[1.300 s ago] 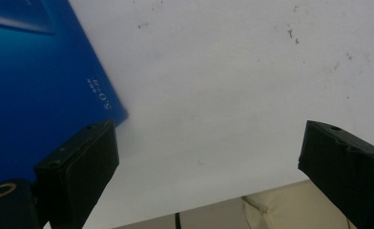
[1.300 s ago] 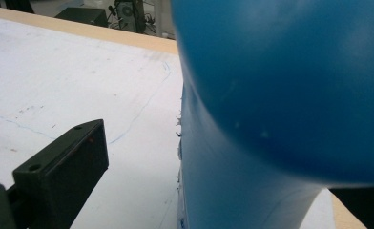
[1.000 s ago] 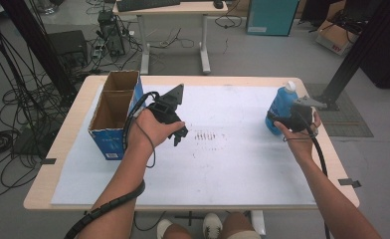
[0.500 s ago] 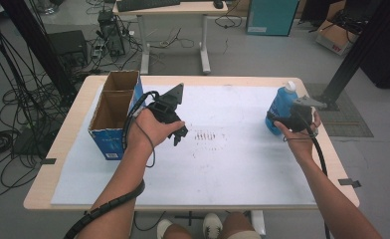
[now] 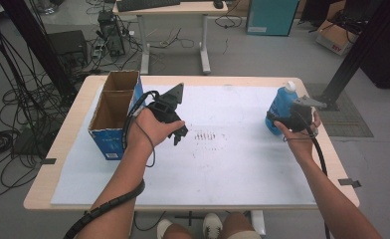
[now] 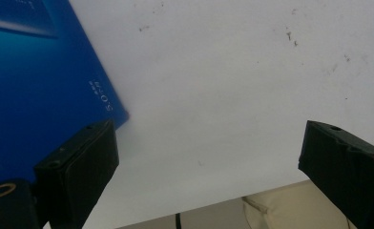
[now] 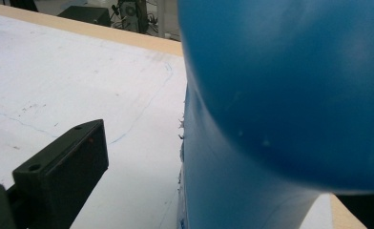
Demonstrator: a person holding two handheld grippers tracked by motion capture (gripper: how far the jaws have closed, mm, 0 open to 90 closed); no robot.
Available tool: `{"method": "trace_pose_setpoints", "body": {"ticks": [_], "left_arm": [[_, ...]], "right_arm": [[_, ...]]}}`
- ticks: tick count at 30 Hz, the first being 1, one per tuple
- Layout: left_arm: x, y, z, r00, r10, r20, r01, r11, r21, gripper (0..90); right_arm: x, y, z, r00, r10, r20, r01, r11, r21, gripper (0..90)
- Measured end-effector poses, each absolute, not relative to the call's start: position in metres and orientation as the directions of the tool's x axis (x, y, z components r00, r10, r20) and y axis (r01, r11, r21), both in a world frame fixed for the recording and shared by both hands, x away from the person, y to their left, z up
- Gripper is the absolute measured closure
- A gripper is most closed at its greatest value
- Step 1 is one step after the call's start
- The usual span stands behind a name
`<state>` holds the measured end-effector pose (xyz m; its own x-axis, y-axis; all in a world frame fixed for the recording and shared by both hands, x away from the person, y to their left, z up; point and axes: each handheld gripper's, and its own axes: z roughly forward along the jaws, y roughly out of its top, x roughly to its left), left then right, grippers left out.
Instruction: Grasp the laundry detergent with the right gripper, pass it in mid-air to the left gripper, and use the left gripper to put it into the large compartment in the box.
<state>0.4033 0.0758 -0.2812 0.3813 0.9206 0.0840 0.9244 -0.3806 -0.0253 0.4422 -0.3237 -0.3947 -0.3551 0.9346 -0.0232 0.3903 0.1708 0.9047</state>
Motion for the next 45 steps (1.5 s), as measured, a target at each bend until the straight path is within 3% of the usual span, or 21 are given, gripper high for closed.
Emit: {"method": "trace_pose_setpoints", "body": {"ticks": [45], "left_arm": [[0.4034,0.0762,-0.2777,0.381,0.92,0.09,0.924,-0.381,-0.023,6.5]], "right_arm": [[0.4433,-0.3204,-0.3961,-0.381,0.924,-0.017,0.386,0.176,0.906,0.3]]}}
